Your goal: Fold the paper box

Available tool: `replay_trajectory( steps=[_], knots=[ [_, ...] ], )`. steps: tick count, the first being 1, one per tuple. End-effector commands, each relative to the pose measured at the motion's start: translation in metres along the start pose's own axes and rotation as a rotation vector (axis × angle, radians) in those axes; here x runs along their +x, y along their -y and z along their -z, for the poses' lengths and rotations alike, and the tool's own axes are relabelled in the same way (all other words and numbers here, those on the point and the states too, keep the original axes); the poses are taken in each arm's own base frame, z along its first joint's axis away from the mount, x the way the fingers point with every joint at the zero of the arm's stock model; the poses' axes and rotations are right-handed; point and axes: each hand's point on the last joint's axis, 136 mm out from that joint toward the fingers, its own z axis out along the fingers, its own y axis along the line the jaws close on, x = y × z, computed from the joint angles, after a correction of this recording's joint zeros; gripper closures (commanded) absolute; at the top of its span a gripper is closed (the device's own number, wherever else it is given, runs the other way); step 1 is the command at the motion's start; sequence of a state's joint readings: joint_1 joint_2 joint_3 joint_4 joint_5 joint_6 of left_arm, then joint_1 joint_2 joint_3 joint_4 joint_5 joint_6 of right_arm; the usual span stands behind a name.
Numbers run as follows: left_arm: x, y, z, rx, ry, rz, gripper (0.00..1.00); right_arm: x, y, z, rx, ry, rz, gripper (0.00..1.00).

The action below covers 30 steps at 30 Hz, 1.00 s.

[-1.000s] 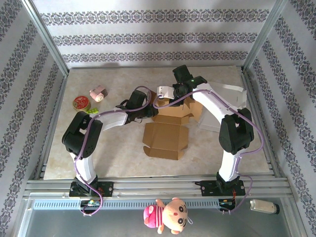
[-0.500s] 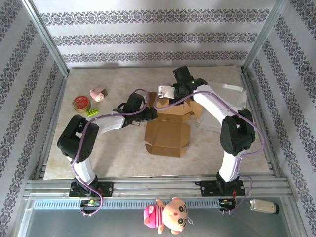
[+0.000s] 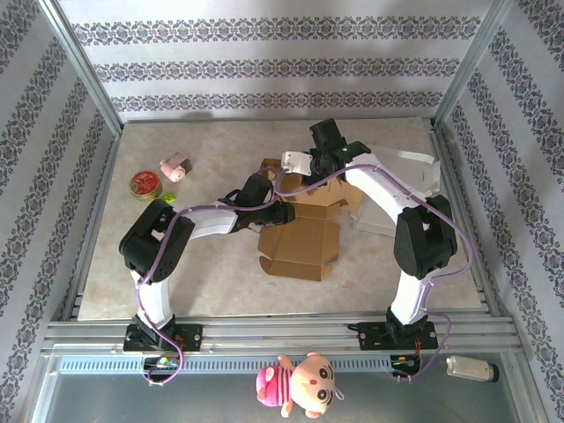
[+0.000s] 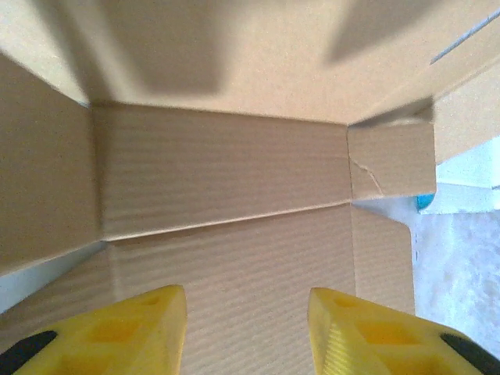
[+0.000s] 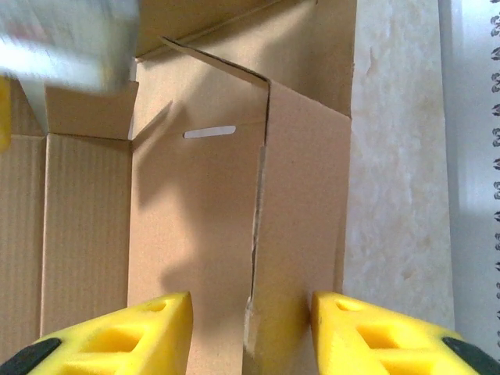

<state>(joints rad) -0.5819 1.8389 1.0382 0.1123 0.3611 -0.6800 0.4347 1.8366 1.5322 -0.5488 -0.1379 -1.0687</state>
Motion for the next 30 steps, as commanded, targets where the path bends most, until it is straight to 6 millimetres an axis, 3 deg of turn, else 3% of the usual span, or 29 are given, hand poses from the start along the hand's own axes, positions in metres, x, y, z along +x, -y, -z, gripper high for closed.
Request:
replay_trajectory(
  steps=[1, 5, 9, 14, 21, 26, 30],
  knots=[
    [-0.023, -0.001, 0.047, -0.117, 0.145, -0.115, 0.53, -0.004, 0.004, 0.014, 0.050, 0.005, -0.001, 0.56],
    [-0.035, -0.018, 0.095, -0.282, 0.221, -0.188, 0.50, -0.002, 0.002, 0.015, 0.064, 0.001, 0.019, 0.56],
    [-0.048, -0.036, 0.118, -0.403, 0.175, -0.232, 0.47, -0.004, 0.001, 0.018, 0.075, 0.006, 0.029, 0.56],
    [-0.045, -0.031, 0.091, -0.278, -0.027, -0.349, 0.41, -0.007, 0.001, 0.018, 0.076, 0.009, 0.036, 0.56],
    [-0.067, -0.055, 0.058, -0.308, -0.056, -0.314, 0.43, -0.008, -0.002, 0.018, 0.080, 0.002, 0.044, 0.56],
    [-0.079, -0.049, 0.040, -0.263, -0.031, -0.322, 0.60, 0.000, 0.005, 0.012, 0.139, -0.031, 0.048, 0.58],
    [-0.078, -0.053, 0.034, -0.269, -0.042, -0.335, 0.70, 0.009, 0.018, 0.007, 0.226, -0.065, 0.048, 0.66]
  ],
)
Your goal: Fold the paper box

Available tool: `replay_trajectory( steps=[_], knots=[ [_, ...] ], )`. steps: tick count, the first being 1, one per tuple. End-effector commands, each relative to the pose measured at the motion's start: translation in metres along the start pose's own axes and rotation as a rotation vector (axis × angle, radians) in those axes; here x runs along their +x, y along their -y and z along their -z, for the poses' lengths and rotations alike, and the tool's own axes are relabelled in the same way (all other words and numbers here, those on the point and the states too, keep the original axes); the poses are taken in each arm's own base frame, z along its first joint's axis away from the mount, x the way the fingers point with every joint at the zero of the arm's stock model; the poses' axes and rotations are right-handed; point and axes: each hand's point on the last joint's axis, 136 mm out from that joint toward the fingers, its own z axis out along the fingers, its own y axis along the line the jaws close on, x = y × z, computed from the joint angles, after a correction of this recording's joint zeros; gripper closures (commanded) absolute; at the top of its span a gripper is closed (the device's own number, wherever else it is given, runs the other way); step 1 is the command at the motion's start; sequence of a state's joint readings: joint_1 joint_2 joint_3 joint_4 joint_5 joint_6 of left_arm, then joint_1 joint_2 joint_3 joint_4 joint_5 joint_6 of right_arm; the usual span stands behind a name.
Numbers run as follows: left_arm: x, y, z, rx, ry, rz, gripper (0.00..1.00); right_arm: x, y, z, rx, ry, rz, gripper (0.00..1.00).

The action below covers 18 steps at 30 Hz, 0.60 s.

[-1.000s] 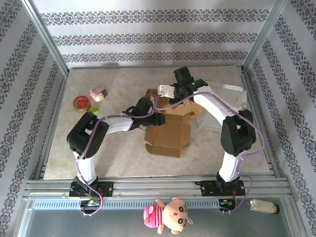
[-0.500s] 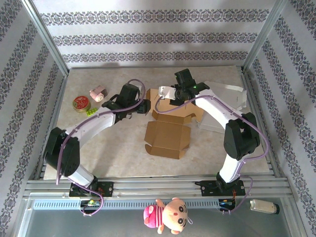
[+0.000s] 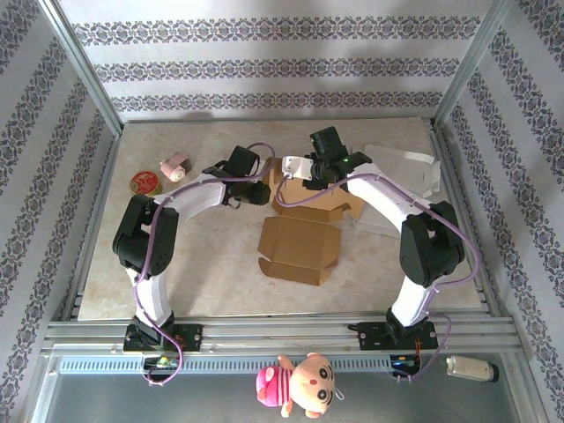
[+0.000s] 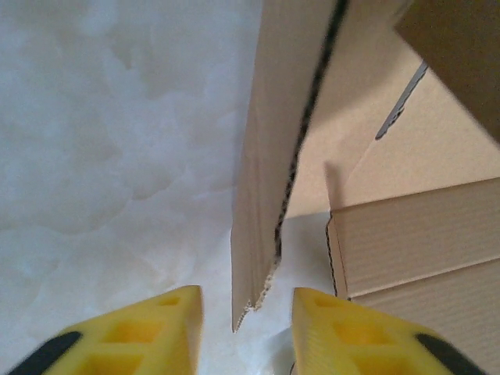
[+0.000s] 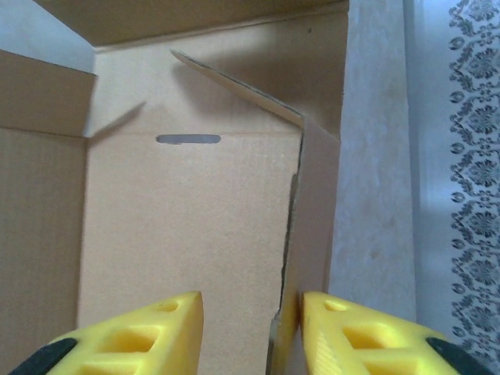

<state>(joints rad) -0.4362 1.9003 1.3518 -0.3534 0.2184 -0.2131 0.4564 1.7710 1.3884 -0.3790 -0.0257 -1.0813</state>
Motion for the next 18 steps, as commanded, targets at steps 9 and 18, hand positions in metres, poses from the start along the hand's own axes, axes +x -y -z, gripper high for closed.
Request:
replay_trajectory(
  steps=[9, 18],
  knots=[
    [-0.013, 0.002, 0.006, 0.017, 0.043, -0.029, 1.00, 0.009, 0.031, -0.005, 0.235, -0.058, 0.011, 0.94],
    [-0.036, 0.034, 0.042, 0.122, 0.200, 0.033, 1.00, 0.000, 0.050, 0.004, 0.389, -0.037, 0.039, 1.00]
  ],
)
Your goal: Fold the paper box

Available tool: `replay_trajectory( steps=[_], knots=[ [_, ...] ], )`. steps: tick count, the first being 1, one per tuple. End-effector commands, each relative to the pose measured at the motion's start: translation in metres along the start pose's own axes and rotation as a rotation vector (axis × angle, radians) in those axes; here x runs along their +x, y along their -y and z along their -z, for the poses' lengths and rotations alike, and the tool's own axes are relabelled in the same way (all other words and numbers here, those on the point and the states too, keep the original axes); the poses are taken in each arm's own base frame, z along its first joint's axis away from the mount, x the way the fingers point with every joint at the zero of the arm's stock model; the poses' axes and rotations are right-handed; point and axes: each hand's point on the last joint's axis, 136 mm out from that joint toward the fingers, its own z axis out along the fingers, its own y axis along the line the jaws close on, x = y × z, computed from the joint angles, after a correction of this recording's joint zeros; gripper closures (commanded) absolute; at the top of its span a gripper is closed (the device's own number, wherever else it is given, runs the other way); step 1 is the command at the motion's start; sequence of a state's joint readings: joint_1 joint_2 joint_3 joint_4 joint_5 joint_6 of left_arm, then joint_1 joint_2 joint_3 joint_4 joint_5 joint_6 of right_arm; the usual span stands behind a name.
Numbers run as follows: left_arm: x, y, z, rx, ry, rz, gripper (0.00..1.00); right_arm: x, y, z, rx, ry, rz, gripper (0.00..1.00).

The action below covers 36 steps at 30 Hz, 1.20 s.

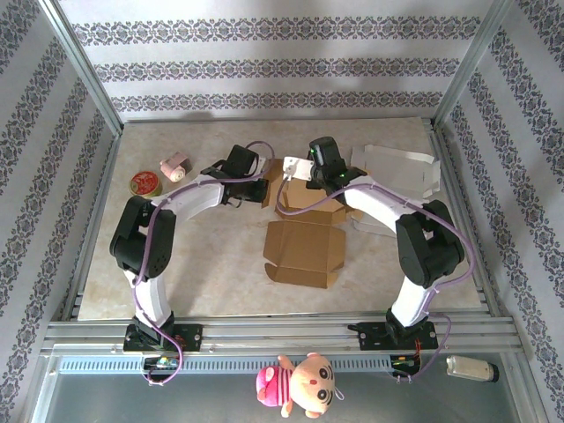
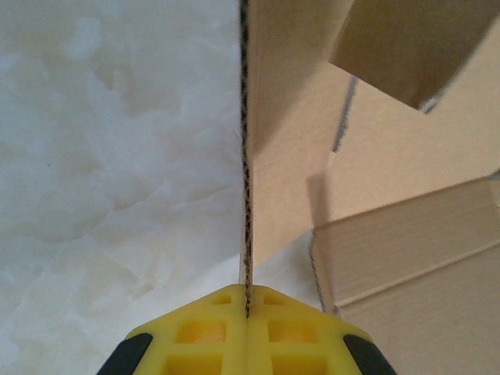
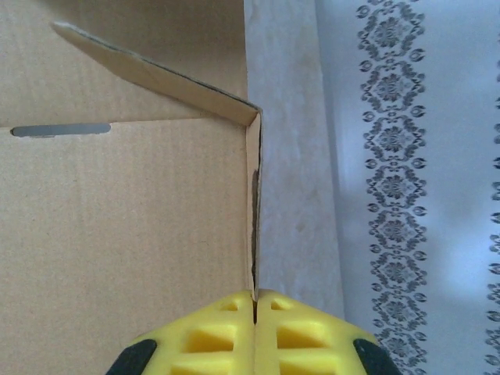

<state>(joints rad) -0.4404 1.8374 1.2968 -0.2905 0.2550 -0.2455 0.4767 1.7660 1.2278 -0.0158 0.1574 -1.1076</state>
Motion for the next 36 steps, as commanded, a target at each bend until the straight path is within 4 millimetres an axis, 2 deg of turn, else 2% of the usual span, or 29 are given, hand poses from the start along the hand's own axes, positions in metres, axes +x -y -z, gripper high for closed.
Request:
replay_trajectory(
  steps=[1, 6, 11, 14, 20, 23, 26, 29, 32, 36],
  knots=[
    [-0.033, 0.025, 0.028, 0.071, 0.156, 0.018, 1.00, -0.010, 0.031, 0.013, 0.150, 0.013, 0.013, 1.00],
    [-0.031, 0.051, 0.039, 0.128, 0.214, 0.005, 1.00, -0.012, 0.053, 0.014, 0.276, -0.018, 0.035, 1.00],
    [-0.012, 0.051, 0.029, 0.111, 0.186, 0.025, 1.00, -0.013, 0.069, 0.018, 0.352, -0.023, 0.022, 1.00],
    [0.004, 0.052, 0.017, 0.122, 0.150, 0.047, 0.99, -0.017, 0.070, 0.021, 0.383, -0.010, 0.038, 1.00],
    [0.023, 0.074, -0.002, 0.240, 0.139, 0.106, 0.93, -0.016, 0.063, 0.021, 0.458, 0.011, 0.046, 1.00],
    [0.028, 0.079, -0.009, 0.292, 0.150, 0.149, 0.82, -0.013, 0.062, 0.023, 0.506, 0.016, 0.059, 1.00],
    [0.031, 0.075, -0.013, 0.283, 0.154, 0.157, 0.75, -0.009, 0.061, 0.022, 0.533, 0.015, 0.076, 1.00],
    [0.025, 0.068, -0.005, 0.234, 0.175, 0.120, 0.57, -0.008, 0.064, 0.024, 0.547, 0.022, 0.070, 1.00],
    [0.014, 0.052, 0.015, 0.139, 0.226, 0.065, 0.47, -0.005, 0.066, 0.026, 0.546, 0.019, 0.069, 1.00],
    [-0.007, 0.012, 0.050, -0.002, 0.304, 0.040, 0.39, -0.005, 0.065, 0.032, 0.547, 0.025, 0.065, 1.00]
  ],
)
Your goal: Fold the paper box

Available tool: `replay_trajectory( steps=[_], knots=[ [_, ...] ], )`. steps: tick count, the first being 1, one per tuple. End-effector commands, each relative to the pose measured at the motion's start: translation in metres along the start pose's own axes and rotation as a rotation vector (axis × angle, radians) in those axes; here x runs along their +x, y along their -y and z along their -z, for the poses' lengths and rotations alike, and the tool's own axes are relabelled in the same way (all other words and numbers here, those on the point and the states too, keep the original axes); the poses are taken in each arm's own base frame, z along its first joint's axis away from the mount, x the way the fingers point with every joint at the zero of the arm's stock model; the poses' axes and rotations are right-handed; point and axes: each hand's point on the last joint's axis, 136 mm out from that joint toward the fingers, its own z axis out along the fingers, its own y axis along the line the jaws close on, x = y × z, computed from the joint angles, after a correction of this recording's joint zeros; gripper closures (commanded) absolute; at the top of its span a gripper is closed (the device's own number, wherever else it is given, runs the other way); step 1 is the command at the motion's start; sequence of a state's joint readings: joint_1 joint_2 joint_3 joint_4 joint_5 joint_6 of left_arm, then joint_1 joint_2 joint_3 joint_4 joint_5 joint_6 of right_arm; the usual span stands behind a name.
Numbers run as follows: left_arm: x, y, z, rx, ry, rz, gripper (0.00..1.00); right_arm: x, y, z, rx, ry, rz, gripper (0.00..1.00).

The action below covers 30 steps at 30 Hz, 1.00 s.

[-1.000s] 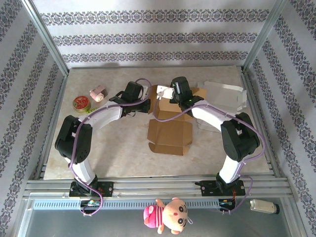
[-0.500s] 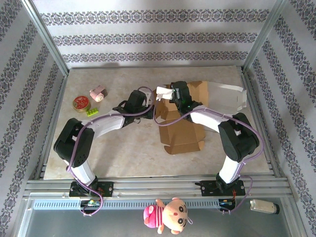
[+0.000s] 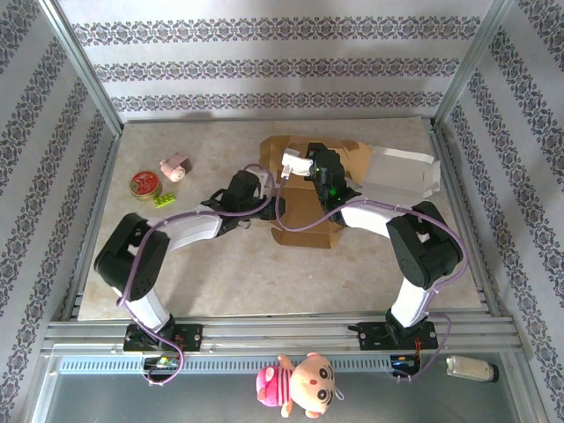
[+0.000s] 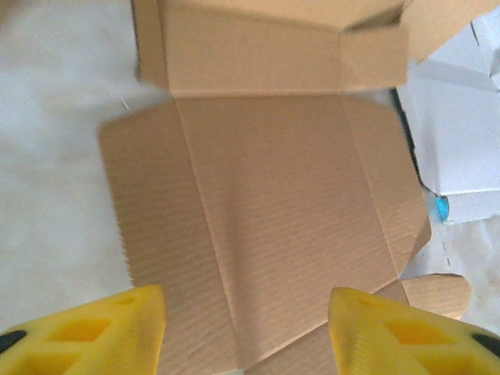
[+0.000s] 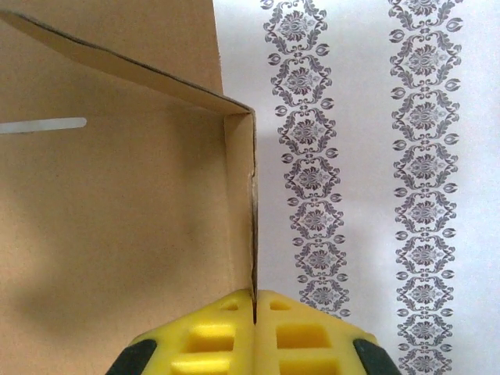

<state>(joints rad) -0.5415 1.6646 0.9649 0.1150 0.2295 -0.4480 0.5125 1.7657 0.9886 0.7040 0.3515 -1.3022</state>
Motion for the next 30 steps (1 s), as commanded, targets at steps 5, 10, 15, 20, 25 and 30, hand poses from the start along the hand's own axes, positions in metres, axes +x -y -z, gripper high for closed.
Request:
replay_trajectory(
  steps=[5, 10, 15, 20, 25, 30],
  knots=[
    [-0.072, -0.041, 0.048, -0.070, 0.118, -0.166, 0.31, 0.001, 0.013, 0.013, 0.027, 0.005, -0.027, 1.00],
    [-0.085, -0.023, 0.046, 0.111, 0.081, -0.347, 0.17, -0.005, 0.010, 0.018, 0.006, 0.025, -0.031, 1.00],
    [-0.097, -0.019, 0.022, 0.166, 0.031, -0.466, 0.11, -0.010, 0.008, 0.016, -0.017, 0.046, -0.050, 1.00],
    [-0.123, -0.037, -0.006, 0.076, 0.061, -0.527, 0.08, -0.013, 0.005, 0.004, -0.016, 0.048, -0.021, 1.00],
    [-0.146, -0.047, -0.018, 0.002, 0.081, -0.598, 0.30, -0.010, 0.005, -0.008, 0.000, 0.026, -0.006, 1.00],
    [-0.155, -0.047, -0.033, 0.025, 0.061, -0.617, 0.87, -0.010, 0.008, -0.012, 0.014, 0.006, -0.007, 1.00]
  ],
)
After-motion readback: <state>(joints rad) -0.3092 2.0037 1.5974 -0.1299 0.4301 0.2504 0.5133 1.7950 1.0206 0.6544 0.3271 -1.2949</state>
